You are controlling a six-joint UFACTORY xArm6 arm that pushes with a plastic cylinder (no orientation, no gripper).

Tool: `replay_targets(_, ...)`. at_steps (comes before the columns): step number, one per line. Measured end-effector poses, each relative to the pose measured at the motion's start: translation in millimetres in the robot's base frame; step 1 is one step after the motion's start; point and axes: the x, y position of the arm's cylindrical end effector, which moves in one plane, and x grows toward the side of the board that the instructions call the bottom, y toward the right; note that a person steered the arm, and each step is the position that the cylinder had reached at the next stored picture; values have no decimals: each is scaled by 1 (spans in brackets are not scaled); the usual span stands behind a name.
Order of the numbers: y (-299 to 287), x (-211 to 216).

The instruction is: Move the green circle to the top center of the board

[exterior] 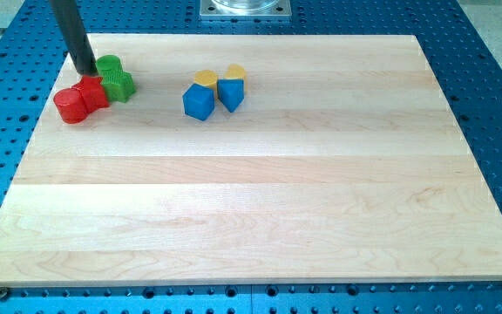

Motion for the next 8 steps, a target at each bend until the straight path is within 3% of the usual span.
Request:
replay_targets(2,90,-9)
replay_targets(3,68,-2)
replay_targets(4,82,25)
replay_targets(6,157,-14)
replay_targets(8,137,39)
